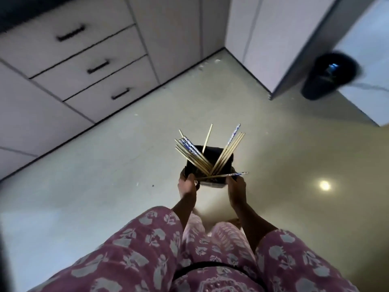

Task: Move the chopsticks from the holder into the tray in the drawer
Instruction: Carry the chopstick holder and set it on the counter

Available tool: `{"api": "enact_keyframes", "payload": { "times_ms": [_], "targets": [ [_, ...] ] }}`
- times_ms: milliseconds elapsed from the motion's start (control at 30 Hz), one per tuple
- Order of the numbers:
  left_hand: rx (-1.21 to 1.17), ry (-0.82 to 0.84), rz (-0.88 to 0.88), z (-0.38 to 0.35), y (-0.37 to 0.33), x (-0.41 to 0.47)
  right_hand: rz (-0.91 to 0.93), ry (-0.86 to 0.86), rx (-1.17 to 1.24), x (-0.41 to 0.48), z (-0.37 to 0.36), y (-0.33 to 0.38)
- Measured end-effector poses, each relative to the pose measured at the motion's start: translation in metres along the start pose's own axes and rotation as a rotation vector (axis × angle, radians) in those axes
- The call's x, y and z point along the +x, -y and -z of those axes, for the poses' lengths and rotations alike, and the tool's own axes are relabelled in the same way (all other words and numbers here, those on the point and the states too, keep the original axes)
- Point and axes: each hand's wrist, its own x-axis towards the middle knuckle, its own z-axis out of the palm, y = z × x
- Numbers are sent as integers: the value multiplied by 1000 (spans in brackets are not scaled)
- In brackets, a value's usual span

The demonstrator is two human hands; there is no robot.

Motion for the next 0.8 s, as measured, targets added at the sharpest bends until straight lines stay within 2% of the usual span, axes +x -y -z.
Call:
{"api": "enact_keyframes", "payload": {
  "times_ms": [100, 333, 567, 800],
  "targets": [
    [-102, -96, -20, 38, -28, 17, 109, 90, -91, -1, -49, 30],
    [-316, -260, -102, 87, -96, 59, 152, 249, -186, 13, -145, 107],
    [-445, -356, -185, 92, -185, 111, 291, 396, -295, 57, -217, 195],
    [-572, -430, -264, 59, -284, 166, 441, 486, -355, 118, -264, 306]
  ]
}}
